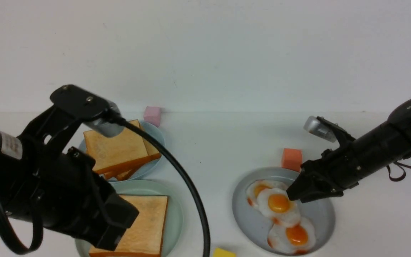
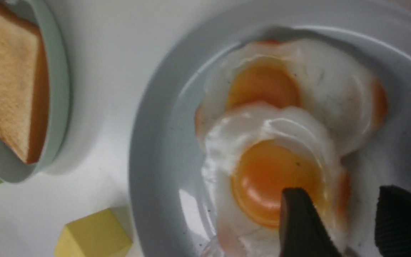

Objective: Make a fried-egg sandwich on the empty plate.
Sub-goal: Use the right arm to grab a fried egg, then use the right arm to place the fried egg on the slice of bread in the middle

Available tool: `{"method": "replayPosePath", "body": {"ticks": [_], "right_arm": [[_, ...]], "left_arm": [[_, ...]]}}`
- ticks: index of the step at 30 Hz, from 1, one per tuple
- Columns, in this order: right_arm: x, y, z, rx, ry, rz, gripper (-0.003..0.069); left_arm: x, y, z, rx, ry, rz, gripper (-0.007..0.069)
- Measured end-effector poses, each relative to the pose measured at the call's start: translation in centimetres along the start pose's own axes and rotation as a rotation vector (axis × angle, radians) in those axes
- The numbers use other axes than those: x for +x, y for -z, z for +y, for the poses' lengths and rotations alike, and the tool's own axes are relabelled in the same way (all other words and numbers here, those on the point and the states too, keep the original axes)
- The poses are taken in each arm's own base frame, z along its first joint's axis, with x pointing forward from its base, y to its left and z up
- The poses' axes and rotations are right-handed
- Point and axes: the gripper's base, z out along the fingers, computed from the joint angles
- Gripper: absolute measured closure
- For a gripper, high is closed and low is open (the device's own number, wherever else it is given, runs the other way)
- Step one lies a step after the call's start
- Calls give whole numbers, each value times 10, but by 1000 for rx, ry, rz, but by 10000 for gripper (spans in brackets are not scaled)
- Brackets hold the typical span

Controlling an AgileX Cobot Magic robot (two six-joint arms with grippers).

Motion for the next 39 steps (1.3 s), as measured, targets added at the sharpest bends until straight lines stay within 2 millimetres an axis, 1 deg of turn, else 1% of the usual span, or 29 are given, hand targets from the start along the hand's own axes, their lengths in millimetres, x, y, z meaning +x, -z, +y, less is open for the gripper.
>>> {"method": "replayPosePath", "body": {"ticks": [2,6,9,14,15,16,19,22,24,26,28,29,30,31,33,34,35,36,38,39], "right_arm": [[1,-6,-3,-11,-10,5,337],[-1,-10,-4,-54,-28,-13,339],[-1,-12,-4,-72,-31,-24,364],[-1,-12,-3,-82,-21,-25,540],[-1,-12,-2,-84,-20,-24,571],[-1,-12,-2,-86,-18,-23,585],[-4,-3,5,-86,4,-44,586],[-8,14,18,-85,36,-82,586],[-13,25,31,-91,63,-107,586],[-20,32,49,-108,98,-125,586],[-27,32,72,-142,142,-123,586],[-30,30,82,-154,160,-121,586],[-33,26,97,-172,183,-117,586],[-37,19,116,-193,213,-114,586],[-42,4,144,-221,258,-103,586],[-41,0,150,-227,269,-96,586],[-44,-14,172,-249,310,-91,586],[-43,-29,187,-269,333,-68,586],[-42,-57,208,-298,363,-32,586],[-42,-63,214,-306,373,-26,586]], "left_arm": [[0,0,0,0,1,0,589],[0,0,0,3,2,3,589],[1,0,-1,7,3,12,589],[3,0,-2,19,5,34,589],[3,0,-2,20,5,38,589],[4,0,-2,21,5,40,589],[5,1,-2,22,1,49,589],[6,12,-3,10,-10,31,589],[6,25,-2,-16,-10,-12,589],[10,39,3,-74,1,-45,589],[16,50,12,-135,36,-46,589],[19,54,15,-164,63,-44,589],[22,57,18,-187,91,-45,589],[26,60,22,-210,155,-50,589],[34,61,26,-234,250,-50,589],[35,60,27,-235,267,-47,589],[42,58,29,-242,328,-35,589],[47,55,32,-247,363,-16,589],[56,48,33,-245,406,22,589],[58,46,34,-243,413,31,589]]}}
